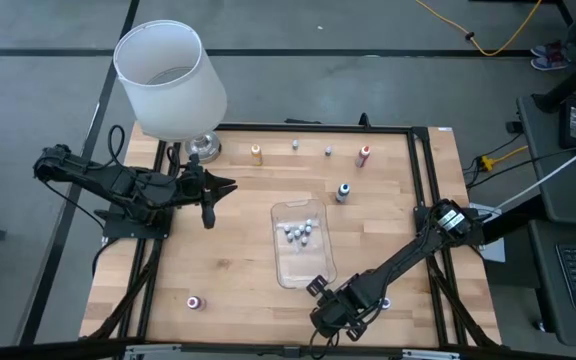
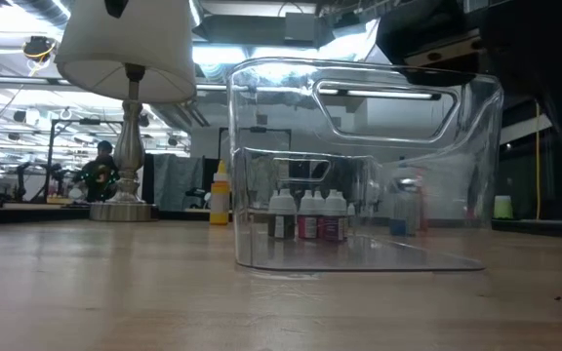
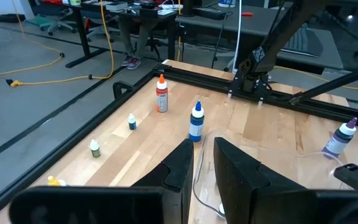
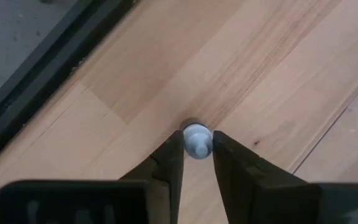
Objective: Pick & Place food coloring
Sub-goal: Put the small brown food coloring bottle into the transparent container
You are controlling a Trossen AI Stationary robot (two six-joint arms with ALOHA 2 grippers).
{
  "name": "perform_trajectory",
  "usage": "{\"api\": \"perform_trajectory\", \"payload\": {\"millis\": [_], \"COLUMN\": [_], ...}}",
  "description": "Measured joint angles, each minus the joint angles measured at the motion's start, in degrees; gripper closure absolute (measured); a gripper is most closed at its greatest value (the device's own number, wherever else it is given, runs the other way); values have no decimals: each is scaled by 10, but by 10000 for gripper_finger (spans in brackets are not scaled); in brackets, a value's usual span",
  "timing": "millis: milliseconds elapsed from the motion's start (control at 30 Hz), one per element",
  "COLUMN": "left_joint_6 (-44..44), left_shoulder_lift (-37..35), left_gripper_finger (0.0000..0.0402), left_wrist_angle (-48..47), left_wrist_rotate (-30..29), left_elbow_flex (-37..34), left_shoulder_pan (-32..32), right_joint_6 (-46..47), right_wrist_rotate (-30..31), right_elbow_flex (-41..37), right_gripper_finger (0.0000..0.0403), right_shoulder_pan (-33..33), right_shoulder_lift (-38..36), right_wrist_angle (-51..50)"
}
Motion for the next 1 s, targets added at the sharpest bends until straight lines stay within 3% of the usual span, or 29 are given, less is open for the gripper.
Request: {"api": "perform_trajectory", "payload": {"millis": [233,500,1000], "left_joint_6": [0,0,-2], "left_shoulder_lift": [0,0,0], "left_gripper_finger": [343,343,343], "left_wrist_angle": [0,0,0], "left_wrist_rotate": [0,0,0], "left_elbow_flex": [0,0,0], "left_shoulder_pan": [0,0,0], "right_joint_6": [0,3,35], "right_wrist_rotate": [1,3,34], "right_elbow_flex": [0,28,186], "right_gripper_finger": [348,337,346], "right_shoulder_pan": [0,3,-1], "right_shoulder_lift": [-1,-1,-1], "right_wrist_angle": [0,-35,-255]}}
